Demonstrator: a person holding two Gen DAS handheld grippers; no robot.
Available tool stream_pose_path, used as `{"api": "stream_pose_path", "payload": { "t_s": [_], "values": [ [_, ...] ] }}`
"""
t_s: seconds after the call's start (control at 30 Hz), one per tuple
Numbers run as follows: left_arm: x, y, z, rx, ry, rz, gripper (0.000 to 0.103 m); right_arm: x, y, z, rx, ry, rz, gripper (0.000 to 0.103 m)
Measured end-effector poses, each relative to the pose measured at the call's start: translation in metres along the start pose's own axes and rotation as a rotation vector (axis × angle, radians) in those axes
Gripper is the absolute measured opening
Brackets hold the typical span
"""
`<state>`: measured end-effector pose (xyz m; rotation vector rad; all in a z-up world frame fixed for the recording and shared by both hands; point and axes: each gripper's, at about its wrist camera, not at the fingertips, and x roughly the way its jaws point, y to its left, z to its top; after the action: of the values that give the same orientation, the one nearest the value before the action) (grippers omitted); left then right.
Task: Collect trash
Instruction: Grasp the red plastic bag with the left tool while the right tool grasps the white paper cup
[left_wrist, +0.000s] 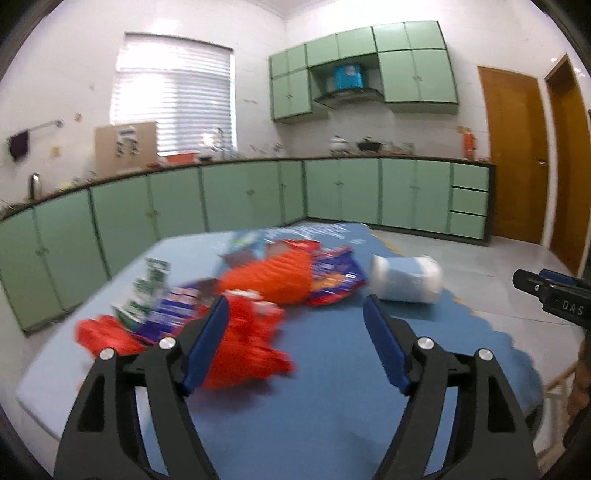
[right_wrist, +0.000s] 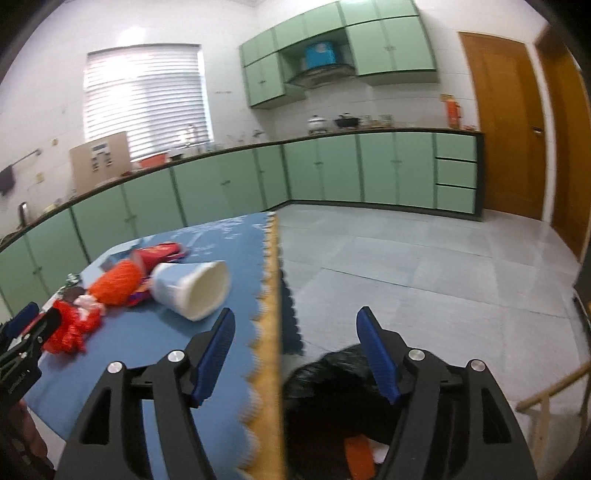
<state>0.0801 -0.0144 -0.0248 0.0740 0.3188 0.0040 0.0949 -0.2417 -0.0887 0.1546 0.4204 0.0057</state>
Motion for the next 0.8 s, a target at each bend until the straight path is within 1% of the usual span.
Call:
{"api": "stream_pose_path", "payload": {
  "t_s": [0.1, 0.17, 0.23, 0.3, 0.47, 0.53, 0.6, 0.67, 0.8],
  "values": [
    [-0.005, 0.015, -0.002, -0.001, -0.011, 0.046, 0.078, 0.013, 0.021, 0.005, -0.019, 0.031, 0.046, 0.068],
    [-0.002, 0.021, -0.003, -0.006, -0.001, 0.073, 0.080, 0.024, 0.036, 0.006, -0.035, 0.056, 0.077, 0.068],
    [0.003, 0.026, -0.004, -0.009, 0.013, 0.089, 0.081, 0.035, 0.048, 0.006, -0.051, 0.084, 0.089, 0.068],
    [0.011, 0.039, -0.007, -0.012, 0.025, 0.091, 0.081, 0.042, 0.054, 0.003, -0.055, 0.100, 0.098, 0.068],
    [0.022, 0.038, -0.018, -0.013, 0.070, 0.081, 0.081, 0.053, 0.060, 0.007, -0.059, 0.131, 0.115, 0.068],
    [0.025, 0.038, -0.020, -0.023, 0.077, 0.076, 0.081, 0.057, 0.064, 0.011, -0.064, 0.138, 0.122, 0.066],
    [0.028, 0.038, -0.020, -0.031, 0.087, 0.070, 0.076, 0.060, 0.067, 0.014, -0.072, 0.146, 0.123, 0.063],
    [0.031, 0.040, -0.021, -0.042, 0.102, 0.057, 0.066, 0.064, 0.070, 0.016, -0.074, 0.161, 0.124, 0.059],
    [0.032, 0.041, -0.020, -0.064, 0.111, 0.041, 0.056, 0.069, 0.072, 0.017, -0.074, 0.179, 0.114, 0.055]
  ]
}}
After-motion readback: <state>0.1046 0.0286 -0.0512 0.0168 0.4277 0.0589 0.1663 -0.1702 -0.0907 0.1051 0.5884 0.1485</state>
